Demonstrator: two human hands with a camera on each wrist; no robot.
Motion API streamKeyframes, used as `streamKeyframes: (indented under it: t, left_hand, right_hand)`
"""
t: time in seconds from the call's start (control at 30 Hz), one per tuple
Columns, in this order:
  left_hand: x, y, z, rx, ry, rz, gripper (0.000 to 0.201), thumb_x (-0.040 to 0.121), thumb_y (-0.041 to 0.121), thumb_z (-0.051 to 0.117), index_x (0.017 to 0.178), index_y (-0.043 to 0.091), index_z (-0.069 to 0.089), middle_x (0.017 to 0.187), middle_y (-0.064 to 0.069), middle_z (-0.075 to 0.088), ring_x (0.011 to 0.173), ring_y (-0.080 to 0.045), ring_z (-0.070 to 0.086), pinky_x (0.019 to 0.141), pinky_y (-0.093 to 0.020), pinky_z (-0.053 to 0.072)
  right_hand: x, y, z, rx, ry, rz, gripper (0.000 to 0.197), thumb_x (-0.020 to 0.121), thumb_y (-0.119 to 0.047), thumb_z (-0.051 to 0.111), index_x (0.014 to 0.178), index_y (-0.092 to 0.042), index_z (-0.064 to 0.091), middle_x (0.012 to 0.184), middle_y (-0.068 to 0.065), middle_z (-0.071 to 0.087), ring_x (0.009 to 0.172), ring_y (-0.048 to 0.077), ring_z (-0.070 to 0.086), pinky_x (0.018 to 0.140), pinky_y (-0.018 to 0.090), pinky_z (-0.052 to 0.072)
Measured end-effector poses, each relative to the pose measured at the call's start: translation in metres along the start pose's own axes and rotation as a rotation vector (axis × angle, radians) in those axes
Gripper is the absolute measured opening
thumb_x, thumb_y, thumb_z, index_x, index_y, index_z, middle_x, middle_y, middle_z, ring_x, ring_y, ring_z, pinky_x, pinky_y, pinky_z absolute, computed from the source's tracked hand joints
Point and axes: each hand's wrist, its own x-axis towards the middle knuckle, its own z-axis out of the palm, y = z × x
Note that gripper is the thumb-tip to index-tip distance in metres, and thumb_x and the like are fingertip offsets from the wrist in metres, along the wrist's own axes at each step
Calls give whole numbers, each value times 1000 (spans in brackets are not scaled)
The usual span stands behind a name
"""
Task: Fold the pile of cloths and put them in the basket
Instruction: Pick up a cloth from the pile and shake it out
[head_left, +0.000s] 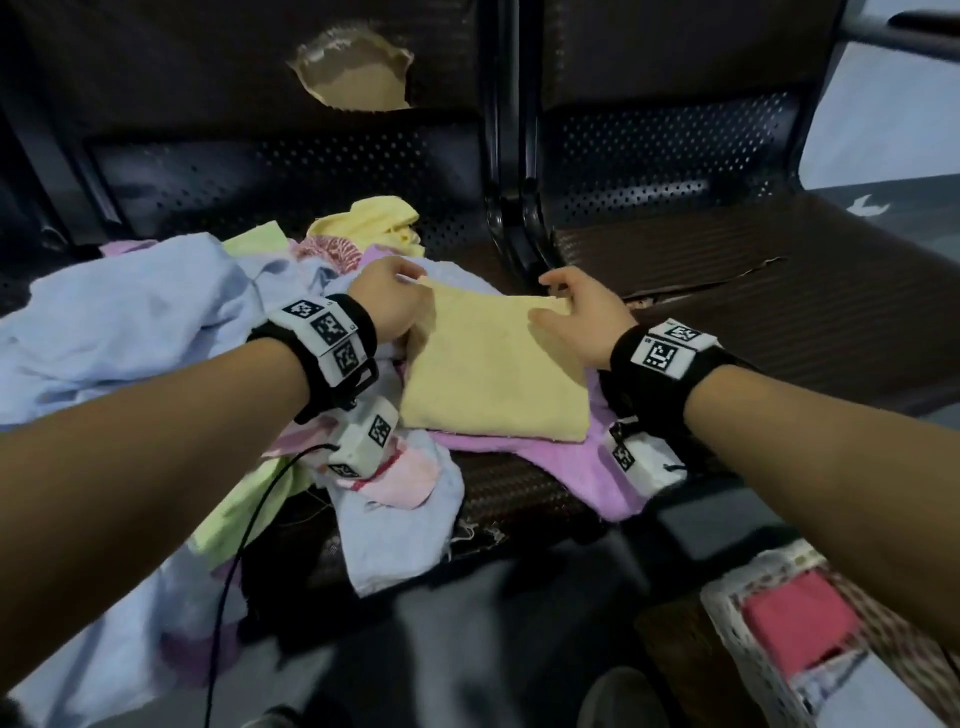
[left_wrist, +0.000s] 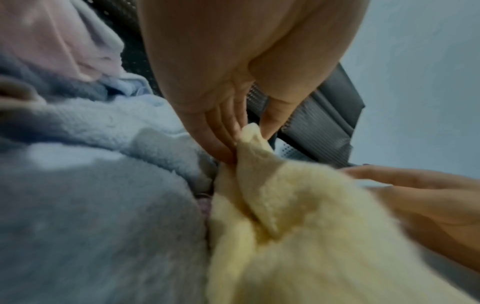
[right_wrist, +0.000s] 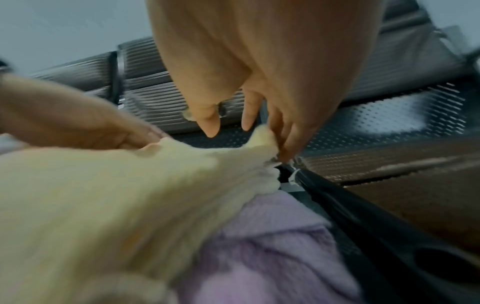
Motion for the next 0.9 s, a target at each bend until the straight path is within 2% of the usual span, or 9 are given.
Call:
streamKeyframes:
  t: [0.07,0.2,0.3,0.43,0.5,0.57,0.67,0.8,0.9]
  left_hand:
    - [-10,-1,-6,64,3,30,41,89,22,65,128,17,54,111,-1,63,97,-22,62,82,-33,50]
    - [-53,2,-17,188,-112,361,29,85,30,73,114,25,67,117,2,64,103,-15,61,94,-36,49]
    - [-85,-9,-12,397,-403,416,49,82,40,76,128,29,62,127,5,64,113,-13,59,102,-32,45]
    - [-96,-24,-6,625,-389,404,67,86,34,71,147,23,45,136,-1,59,124,-19,55,99,-28,43]
    - [-93,-21,-8,583,-352,404,48,90,26,65,136,22,54,103,4,68,95,-9,67,75,-20,46]
    - [-90,-14,-9,564,-312,406,27,90,20,60,118,17,60,88,2,68,83,-14,67,67,-26,46]
    - [-87,-8,-12,538,-249,410,12,93,24,56,102,15,57,86,-7,65,88,-30,62,74,-37,46]
    - [-90,-8,-15,297,-220,347,41,90,48,54,106,12,65,101,-7,68,96,-26,61,88,-43,48]
    - [-95,-12,-16,3,-283,179,43,82,58,70,102,20,66,98,1,69,89,-19,67,74,-36,57]
  right_hand:
    - [-18,2,0,-93,24,-150,46,91,-33,65,135,-22,55,137,5,54,126,23,51,103,35,43]
    - [-62,7,2,-292,2,-434,46,89,-58,54,118,-25,66,122,-6,63,114,14,55,99,38,47]
    - [-84,16,10,-451,-172,-444,70,85,-68,56,139,-24,56,145,-3,55,133,16,49,110,35,41]
    - [-83,21,12,-444,-186,-396,66,93,-47,61,150,-18,44,157,3,41,145,18,38,118,33,32]
    - [-80,17,8,-396,-146,-370,51,96,-41,56,142,-18,54,144,6,57,133,25,52,109,37,42]
    - [-79,11,2,-366,-102,-358,33,98,-36,52,123,-18,65,113,8,72,106,32,65,88,41,51]
    - [-80,8,-7,-292,-53,-350,24,98,-33,51,110,-18,64,94,8,72,87,30,66,75,41,52]
    - [-78,13,-15,-65,-64,-338,19,99,-32,51,99,-18,65,89,0,69,85,20,63,75,35,47]
    - [-70,19,-16,84,-91,-217,22,101,-26,54,89,-9,63,82,3,65,79,19,59,73,38,45]
